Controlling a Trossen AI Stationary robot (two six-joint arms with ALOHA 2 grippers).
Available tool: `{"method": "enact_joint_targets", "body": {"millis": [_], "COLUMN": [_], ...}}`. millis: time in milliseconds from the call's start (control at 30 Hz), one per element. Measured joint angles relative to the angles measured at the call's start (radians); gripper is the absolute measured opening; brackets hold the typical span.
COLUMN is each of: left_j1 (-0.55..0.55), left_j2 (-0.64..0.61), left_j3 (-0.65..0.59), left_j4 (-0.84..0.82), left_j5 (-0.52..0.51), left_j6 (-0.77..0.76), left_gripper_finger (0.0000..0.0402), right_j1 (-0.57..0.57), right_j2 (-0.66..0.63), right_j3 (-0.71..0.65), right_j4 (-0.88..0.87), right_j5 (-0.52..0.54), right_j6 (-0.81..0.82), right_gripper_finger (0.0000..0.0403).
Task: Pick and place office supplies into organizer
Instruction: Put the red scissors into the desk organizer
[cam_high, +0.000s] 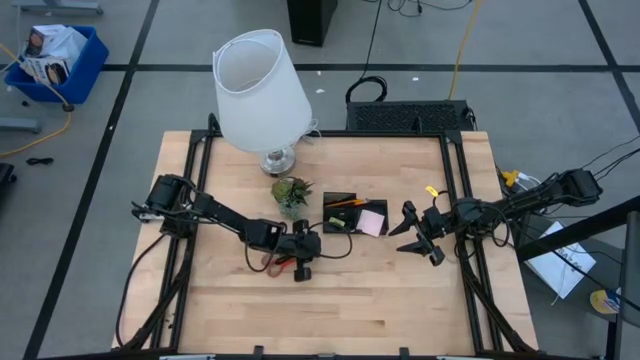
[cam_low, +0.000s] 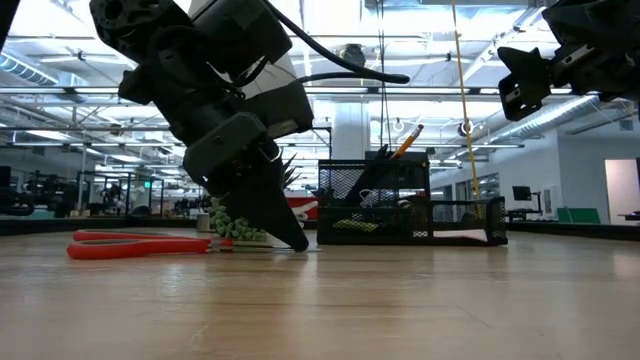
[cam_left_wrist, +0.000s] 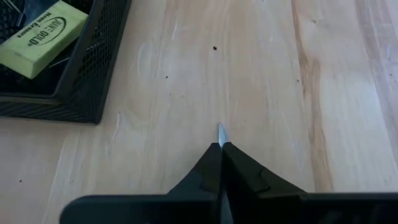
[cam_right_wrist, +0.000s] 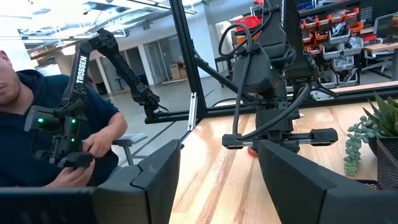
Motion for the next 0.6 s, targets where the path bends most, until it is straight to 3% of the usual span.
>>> {"method": "enact_joint_targets", "body": {"millis": [300,600], "left_j1": [-0.031,-0.185], "left_j2": [-0.062,-0.261], "left_j3": [-0.004,-0.004], "left_j4": [-0.098,-0.352], "left_j5": [-0.013,-0.138], "left_j6": [-0.041,-0.157], "left_gripper_finger": [0.0015,0.0087], "right_j1": [0.0,0.0], "right_j2": [0.0,0.001], "right_j3": [0.0,0.0], "right_j4": [0.0,-0.003], "right_j5": [0.0,0.0], "right_j6": [0.0,0.0], "right_gripper_finger": [0.0212,0.0211]}}
